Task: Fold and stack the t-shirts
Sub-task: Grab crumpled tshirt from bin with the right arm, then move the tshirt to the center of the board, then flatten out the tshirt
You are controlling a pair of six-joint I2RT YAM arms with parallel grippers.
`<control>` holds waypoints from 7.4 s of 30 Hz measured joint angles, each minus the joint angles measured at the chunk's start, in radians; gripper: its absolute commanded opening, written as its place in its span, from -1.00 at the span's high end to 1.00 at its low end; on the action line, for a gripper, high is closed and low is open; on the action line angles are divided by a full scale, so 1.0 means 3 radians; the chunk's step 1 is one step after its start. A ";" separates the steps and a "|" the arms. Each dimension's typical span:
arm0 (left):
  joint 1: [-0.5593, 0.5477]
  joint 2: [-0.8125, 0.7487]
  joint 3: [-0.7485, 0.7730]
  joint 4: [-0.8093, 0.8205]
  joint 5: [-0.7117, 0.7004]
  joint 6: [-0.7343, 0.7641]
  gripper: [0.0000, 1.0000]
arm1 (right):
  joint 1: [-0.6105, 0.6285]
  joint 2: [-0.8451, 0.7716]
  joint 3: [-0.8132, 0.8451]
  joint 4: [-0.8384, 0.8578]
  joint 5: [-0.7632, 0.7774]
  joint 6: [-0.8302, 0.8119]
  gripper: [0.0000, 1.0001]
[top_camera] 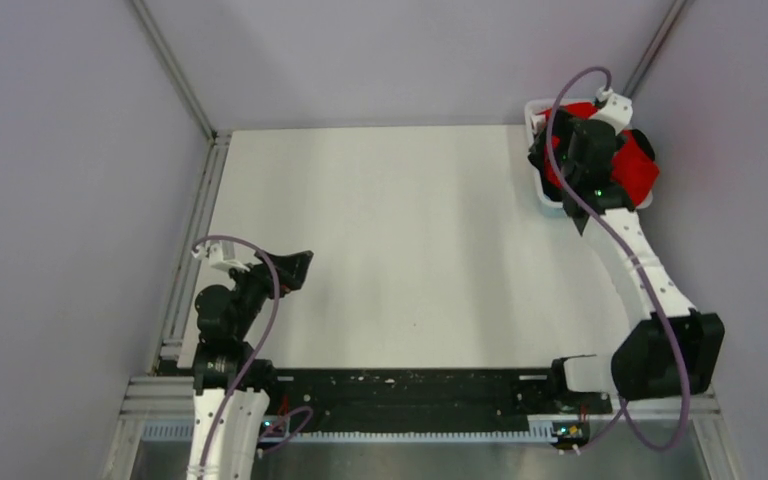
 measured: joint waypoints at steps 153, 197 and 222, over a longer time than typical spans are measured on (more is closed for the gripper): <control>-0.2029 0.2551 0.1027 -0.1041 -0.2911 -0.0725 1.00 | 0.0543 -0.0643 -0.2295 0.0524 -0.0816 0.0935 0.09; -0.1723 0.3048 0.4261 -0.0685 -0.2714 0.0890 1.00 | 0.0543 -0.0226 0.1717 -0.1116 -0.1102 -0.0182 1.00; -0.1105 0.2859 0.2131 -0.0600 -0.2578 0.0609 1.00 | 0.0543 -0.0364 0.0248 -0.1946 -0.1320 -0.0112 1.00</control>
